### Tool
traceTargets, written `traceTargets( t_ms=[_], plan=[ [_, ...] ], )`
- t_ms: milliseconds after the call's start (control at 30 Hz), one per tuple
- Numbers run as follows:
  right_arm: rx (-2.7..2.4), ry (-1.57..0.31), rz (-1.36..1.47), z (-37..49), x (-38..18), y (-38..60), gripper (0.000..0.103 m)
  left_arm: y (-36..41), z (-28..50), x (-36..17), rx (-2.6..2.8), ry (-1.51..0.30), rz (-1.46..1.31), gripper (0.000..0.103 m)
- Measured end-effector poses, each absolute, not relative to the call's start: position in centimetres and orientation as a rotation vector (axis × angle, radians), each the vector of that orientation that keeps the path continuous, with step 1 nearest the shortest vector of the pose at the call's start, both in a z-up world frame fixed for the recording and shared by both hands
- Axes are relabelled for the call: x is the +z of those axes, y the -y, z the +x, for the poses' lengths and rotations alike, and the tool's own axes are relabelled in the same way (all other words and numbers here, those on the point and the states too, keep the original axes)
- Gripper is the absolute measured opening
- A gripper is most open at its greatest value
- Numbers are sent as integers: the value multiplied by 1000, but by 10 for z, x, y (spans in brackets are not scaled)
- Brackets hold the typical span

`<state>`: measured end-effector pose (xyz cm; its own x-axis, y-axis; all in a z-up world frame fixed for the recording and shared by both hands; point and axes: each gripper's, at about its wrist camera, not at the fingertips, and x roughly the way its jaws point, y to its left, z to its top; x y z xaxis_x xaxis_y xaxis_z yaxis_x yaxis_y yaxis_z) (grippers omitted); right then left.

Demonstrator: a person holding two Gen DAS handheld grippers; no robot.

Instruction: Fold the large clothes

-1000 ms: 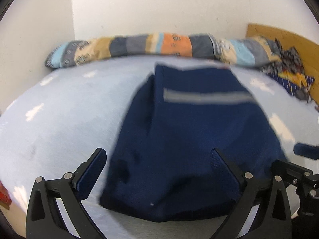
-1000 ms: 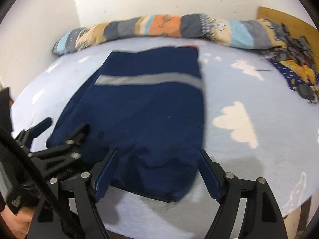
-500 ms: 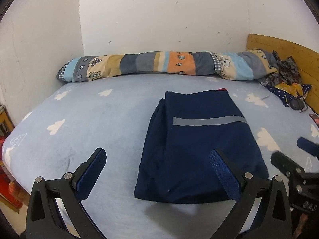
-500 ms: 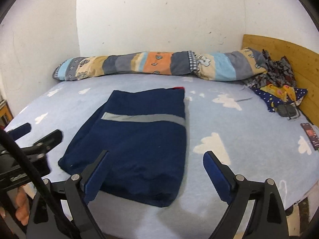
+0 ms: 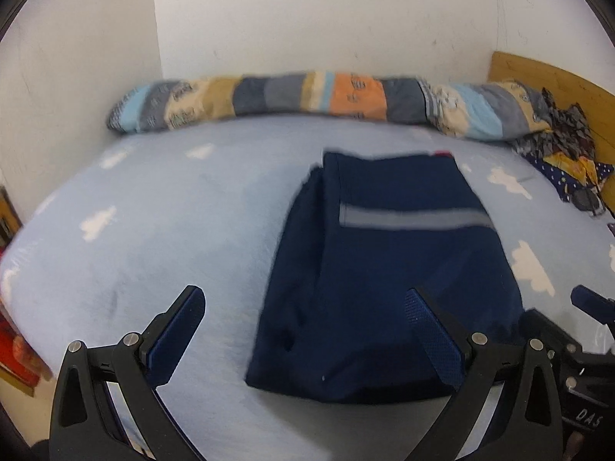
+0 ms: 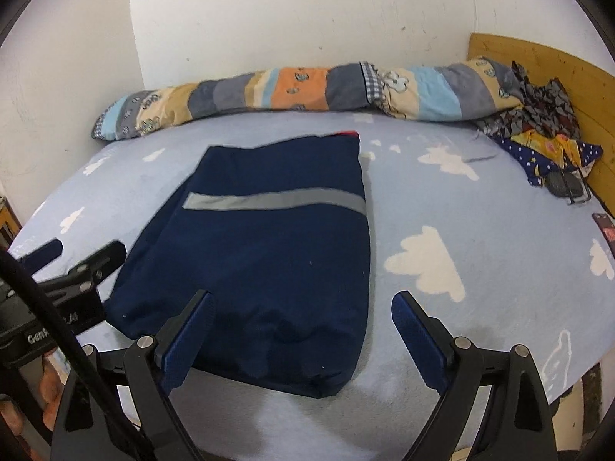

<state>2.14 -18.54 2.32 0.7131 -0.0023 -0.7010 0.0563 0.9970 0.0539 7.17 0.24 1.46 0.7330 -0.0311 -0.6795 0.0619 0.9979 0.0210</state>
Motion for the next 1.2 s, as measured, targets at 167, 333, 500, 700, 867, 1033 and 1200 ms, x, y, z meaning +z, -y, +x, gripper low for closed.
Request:
traceTargets(
  t_ms=[167, 333, 500, 700, 867, 1033, 1200],
  plan=[
    [-46, -840, 53, 27, 9, 183, 96, 6, 84, -15, 7, -854, 146, 103],
    [-21, -1060, 94, 42, -34, 186, 96, 9, 94, -47, 11, -976, 191, 103],
    [-50, -991, 113, 34, -18, 194, 95, 2, 87, -24, -3, -891, 158, 103],
    [-76, -815, 84, 18, 17, 195, 96, -10, 71, 11, -6, -742, 107, 103],
    [-52, -803, 44, 14, 21, 186, 96, -11, 64, 29, 17, -698, 113, 103],
    [-64, -711, 12, 7, 38, 184, 96, 1, 45, 52, -45, -675, 163, 103],
    [-64, -685, 7, 5, 44, 183, 96, 7, 22, 58, -45, -624, 237, 103]
  ],
)
